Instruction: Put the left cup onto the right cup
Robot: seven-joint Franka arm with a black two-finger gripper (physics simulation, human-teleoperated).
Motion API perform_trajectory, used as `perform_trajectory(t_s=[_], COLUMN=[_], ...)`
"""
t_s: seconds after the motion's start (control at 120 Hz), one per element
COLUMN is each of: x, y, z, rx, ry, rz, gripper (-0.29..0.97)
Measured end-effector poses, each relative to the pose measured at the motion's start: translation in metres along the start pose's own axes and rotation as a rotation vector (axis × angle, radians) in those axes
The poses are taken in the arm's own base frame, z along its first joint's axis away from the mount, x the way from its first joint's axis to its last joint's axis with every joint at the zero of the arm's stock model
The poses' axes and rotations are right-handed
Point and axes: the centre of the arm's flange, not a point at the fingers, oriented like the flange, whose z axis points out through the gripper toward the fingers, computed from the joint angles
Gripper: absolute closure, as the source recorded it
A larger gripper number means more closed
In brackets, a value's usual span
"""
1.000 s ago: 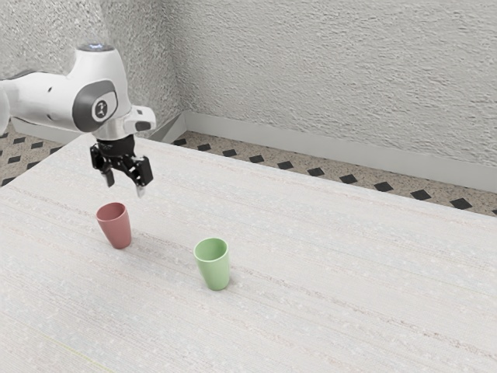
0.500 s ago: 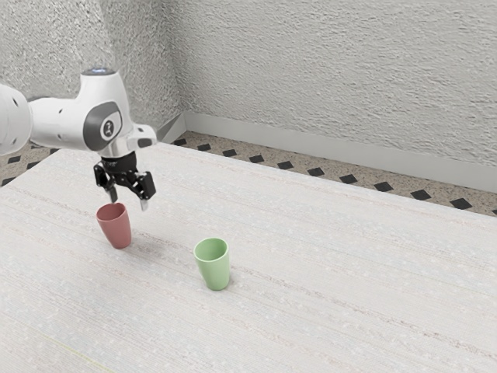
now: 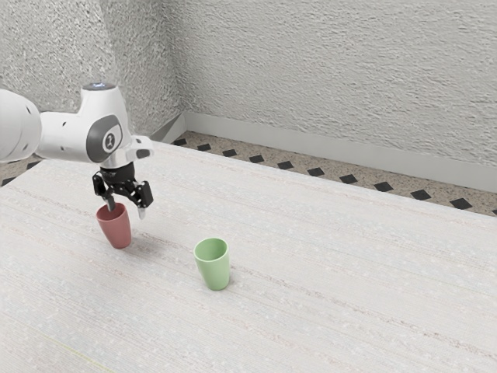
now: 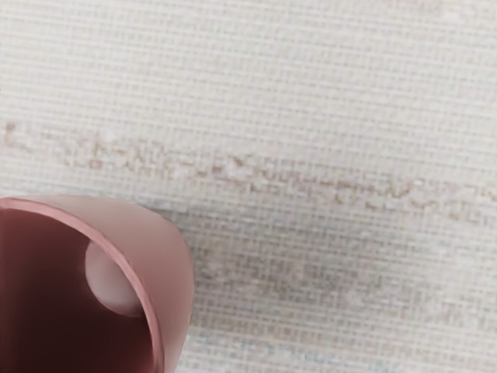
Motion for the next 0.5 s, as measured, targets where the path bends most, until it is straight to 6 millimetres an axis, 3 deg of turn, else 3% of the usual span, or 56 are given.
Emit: perform_trajectory(t_s=[0.5], x=[0.003], y=[-0.01], z=[0.027], rx=[-0.002], ry=[-0.013], rz=[-0.027], gripper=[0.02])
